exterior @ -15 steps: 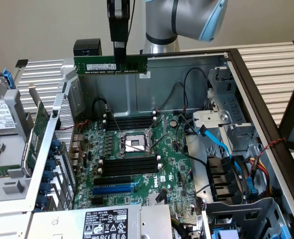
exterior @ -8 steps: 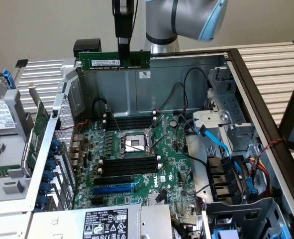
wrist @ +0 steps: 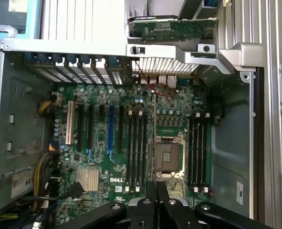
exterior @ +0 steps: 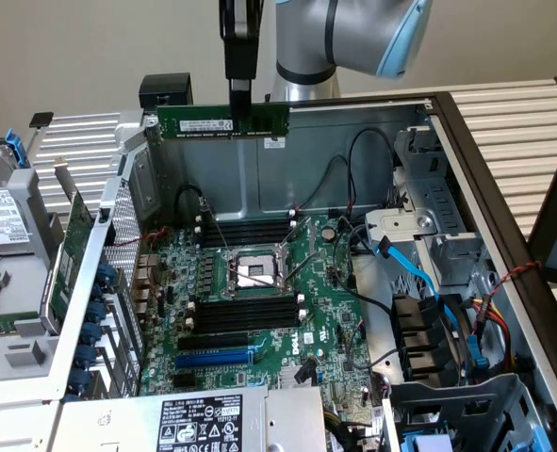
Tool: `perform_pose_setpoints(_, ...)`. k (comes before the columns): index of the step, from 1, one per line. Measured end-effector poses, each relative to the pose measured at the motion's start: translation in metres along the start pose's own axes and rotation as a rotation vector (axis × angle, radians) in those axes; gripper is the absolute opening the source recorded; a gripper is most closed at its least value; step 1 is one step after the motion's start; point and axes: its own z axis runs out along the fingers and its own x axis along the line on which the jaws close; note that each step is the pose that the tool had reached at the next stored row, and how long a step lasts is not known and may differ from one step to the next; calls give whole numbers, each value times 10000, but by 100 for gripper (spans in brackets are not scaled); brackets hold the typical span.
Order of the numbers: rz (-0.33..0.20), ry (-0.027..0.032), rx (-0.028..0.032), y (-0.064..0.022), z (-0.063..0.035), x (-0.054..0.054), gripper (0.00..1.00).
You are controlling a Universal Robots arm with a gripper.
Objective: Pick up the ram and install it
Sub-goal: 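Insert the ram into the slot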
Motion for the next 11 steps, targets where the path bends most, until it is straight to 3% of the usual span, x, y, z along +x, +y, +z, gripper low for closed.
perform_pose_setpoints(7,0,-7,7,-28,109,4,12)
perform_pose_setpoints(11,33,-11,96,-33,151,5,12)
